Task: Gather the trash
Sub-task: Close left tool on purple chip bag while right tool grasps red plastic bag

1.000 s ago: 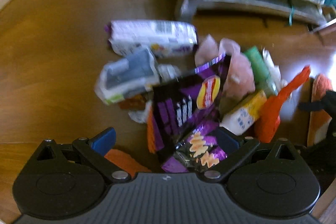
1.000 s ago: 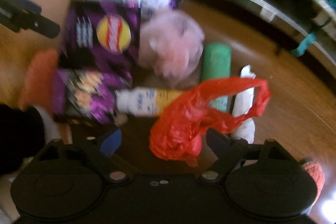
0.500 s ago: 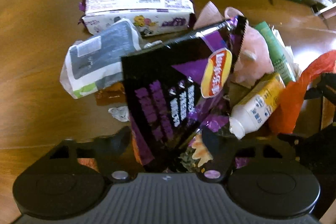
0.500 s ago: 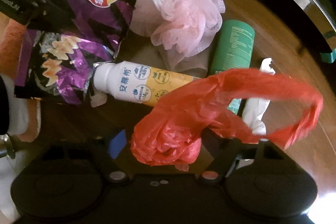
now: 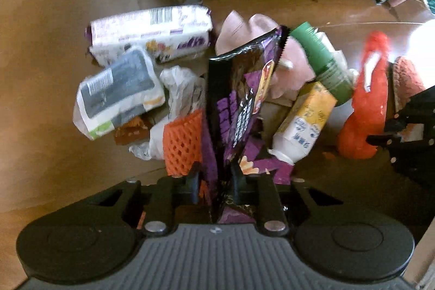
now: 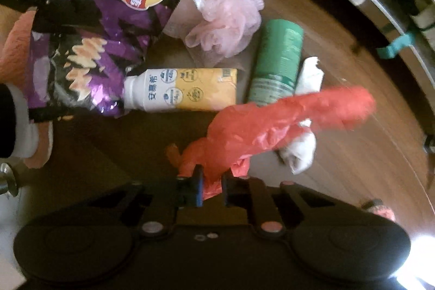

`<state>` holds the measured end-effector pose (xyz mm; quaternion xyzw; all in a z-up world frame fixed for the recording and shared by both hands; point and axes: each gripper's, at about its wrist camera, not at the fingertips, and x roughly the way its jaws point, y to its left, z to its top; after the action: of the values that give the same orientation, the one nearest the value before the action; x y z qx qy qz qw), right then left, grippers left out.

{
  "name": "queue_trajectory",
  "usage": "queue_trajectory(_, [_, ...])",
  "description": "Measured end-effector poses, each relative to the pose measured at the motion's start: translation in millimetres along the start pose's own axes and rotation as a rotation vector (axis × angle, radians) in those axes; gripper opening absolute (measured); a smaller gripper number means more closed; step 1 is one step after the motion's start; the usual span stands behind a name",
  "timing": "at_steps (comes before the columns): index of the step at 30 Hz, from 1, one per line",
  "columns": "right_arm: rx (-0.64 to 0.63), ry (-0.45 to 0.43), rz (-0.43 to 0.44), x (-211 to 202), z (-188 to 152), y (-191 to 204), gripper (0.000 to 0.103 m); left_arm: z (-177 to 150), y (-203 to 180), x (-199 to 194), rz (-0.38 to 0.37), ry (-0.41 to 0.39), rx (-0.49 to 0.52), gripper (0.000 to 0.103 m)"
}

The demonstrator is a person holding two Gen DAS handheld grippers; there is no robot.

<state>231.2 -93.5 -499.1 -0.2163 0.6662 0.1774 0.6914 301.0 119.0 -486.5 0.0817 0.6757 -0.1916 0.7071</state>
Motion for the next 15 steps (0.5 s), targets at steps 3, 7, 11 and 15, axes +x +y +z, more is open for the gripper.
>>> queue_trajectory(3, [0.026,-0.037,-0.012,-27,-5,-4,0.009,3,-6,-23,0.010,-0.040,0.036,0.014])
queue_trajectory(7, [0.063,-0.128,-0.016,-70,-5,-15,0.008,8,-14,-56,0.050,-0.097,0.052,0.014])
queue_trajectory(11, [0.086,-0.243,-0.006,-126,-7,-18,0.008,11,-26,-96,0.108,-0.169,0.086,0.013])
queue_trajectory(15, [0.080,-0.363,-0.009,-181,-18,-18,0.008,14,-34,-144,0.188,-0.254,0.103,0.013])
